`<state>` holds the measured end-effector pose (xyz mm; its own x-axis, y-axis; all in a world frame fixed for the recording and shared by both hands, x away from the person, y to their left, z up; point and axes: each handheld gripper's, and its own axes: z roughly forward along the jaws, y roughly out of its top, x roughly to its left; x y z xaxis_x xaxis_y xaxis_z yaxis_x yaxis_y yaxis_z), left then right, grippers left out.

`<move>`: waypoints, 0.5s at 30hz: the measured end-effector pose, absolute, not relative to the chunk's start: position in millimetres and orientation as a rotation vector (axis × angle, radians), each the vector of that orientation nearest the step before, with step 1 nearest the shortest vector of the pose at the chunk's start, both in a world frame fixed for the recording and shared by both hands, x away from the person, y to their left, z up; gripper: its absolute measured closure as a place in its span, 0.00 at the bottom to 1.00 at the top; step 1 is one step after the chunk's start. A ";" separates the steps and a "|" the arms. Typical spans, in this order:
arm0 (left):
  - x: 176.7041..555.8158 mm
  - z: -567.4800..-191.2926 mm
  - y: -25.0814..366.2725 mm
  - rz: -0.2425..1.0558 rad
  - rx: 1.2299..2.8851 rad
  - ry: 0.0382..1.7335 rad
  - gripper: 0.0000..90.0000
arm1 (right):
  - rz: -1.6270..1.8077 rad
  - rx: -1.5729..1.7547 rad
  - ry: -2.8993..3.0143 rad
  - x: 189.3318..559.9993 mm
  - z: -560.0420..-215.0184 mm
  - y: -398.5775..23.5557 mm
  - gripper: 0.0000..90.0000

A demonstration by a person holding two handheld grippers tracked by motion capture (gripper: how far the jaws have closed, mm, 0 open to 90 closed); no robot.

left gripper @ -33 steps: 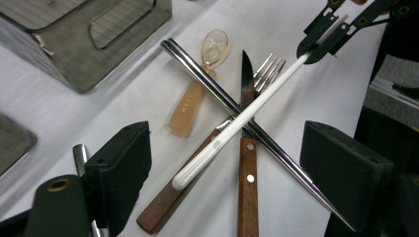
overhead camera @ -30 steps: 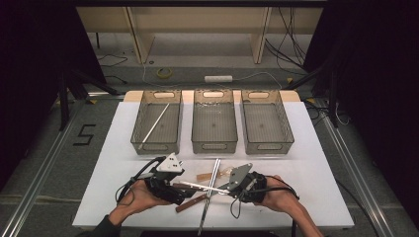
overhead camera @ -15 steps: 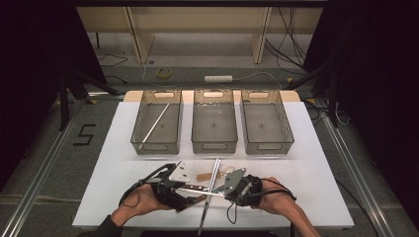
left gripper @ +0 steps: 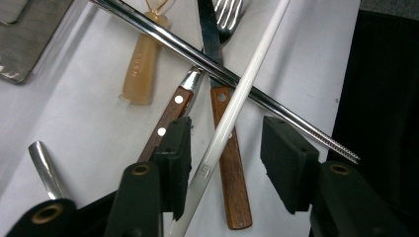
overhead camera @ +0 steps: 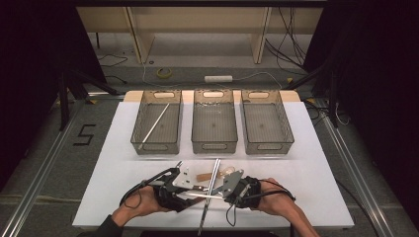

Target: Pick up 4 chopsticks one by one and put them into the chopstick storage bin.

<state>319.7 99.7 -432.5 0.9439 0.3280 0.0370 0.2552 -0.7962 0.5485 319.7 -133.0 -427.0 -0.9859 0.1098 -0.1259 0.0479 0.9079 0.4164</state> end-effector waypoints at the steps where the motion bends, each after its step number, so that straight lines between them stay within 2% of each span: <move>1: 319.1 -433.3 99.0 0.174 2.542 0.405 0.63 | 0.638 0.115 2.926 319.7 -427.1 -132.7 0.96; 10: 317.5 -435.3 96.4 0.163 2.573 0.376 0.75 | 0.611 0.068 2.946 317.8 -427.0 -131.2 0.96; 15: 316.9 -436.8 95.1 0.146 2.592 0.359 0.78 | 0.604 0.054 2.953 316.6 -427.0 -130.4 0.96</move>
<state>316.9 95.1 -436.8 0.9591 0.2808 0.0351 0.2252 -0.8325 0.5062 316.6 -130.4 -427.0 -0.9914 0.0602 -0.1165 0.0096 0.9195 0.3930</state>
